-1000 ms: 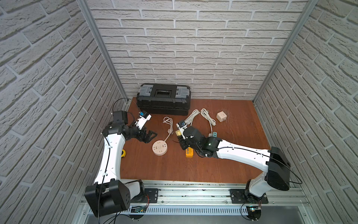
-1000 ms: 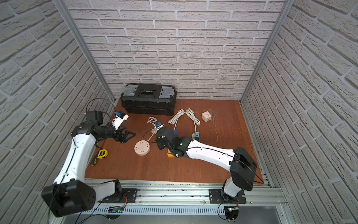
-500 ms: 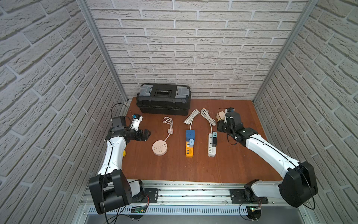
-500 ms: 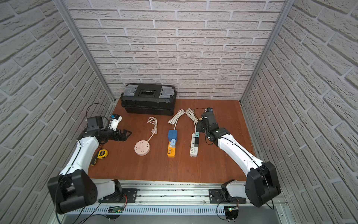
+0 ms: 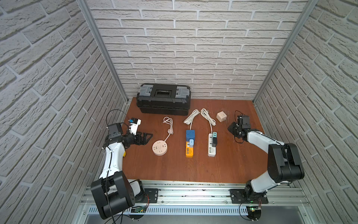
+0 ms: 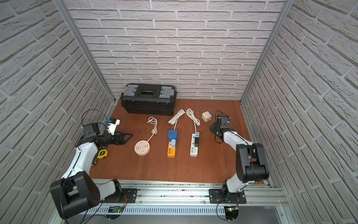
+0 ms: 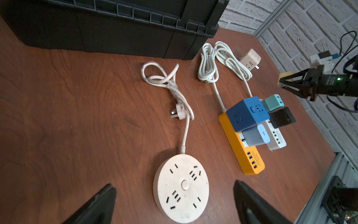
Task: Pull the plug off the socket
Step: Place the plug at the center of the board.
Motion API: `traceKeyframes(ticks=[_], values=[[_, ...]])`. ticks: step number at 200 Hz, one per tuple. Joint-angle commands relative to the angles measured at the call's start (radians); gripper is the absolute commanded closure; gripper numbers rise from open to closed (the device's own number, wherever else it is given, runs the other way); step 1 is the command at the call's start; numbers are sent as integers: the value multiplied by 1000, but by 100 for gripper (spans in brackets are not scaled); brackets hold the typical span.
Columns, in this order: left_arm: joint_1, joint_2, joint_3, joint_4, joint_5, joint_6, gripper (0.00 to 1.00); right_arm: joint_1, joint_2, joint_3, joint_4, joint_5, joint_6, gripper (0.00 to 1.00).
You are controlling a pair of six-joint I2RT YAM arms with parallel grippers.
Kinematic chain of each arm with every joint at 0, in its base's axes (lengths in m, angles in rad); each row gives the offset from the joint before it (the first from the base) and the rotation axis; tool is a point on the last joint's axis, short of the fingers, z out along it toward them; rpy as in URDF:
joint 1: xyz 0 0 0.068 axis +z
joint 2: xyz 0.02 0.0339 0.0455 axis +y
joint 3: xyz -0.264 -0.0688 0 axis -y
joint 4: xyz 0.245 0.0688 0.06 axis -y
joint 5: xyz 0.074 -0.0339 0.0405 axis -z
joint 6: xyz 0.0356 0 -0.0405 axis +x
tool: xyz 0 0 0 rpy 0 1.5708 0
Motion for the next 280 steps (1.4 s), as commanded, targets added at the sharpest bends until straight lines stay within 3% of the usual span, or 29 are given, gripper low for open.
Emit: traceKeyframes(ticks=[1, 29, 55, 104, 140, 164, 182, 213, 240, 280], values=[[-15, 36, 45, -107, 29, 61, 2, -14, 52, 9, 172, 8, 48, 97], [-24, 48, 15, -146, 122, 125, 2, -20, 153, 61, 193, 48, 58, 98], [-65, 10, -31, -99, 45, 131, 2, -30, 210, 90, 230, 81, 79, 97], [-74, 14, -45, -83, 38, 124, 2, -39, 336, 226, 193, 107, 128, 97], [-77, 22, -41, -88, 39, 121, 2, -50, 433, 308, 161, 105, 145, 92], [-77, 19, -43, -94, 38, 128, 2, -60, 465, 357, 128, 83, 131, 76], [-77, 22, -43, -100, 42, 136, 2, -58, 463, 378, 84, 91, 114, 54], [-76, 39, -36, -104, 37, 134, 2, -56, 418, 339, 94, 90, 108, 32], [-76, 45, -31, -109, 40, 134, 2, -47, 342, 302, 91, 89, 86, 21], [-76, 34, -31, -109, 40, 135, 2, -20, 236, 284, 1, 106, 54, 20]])
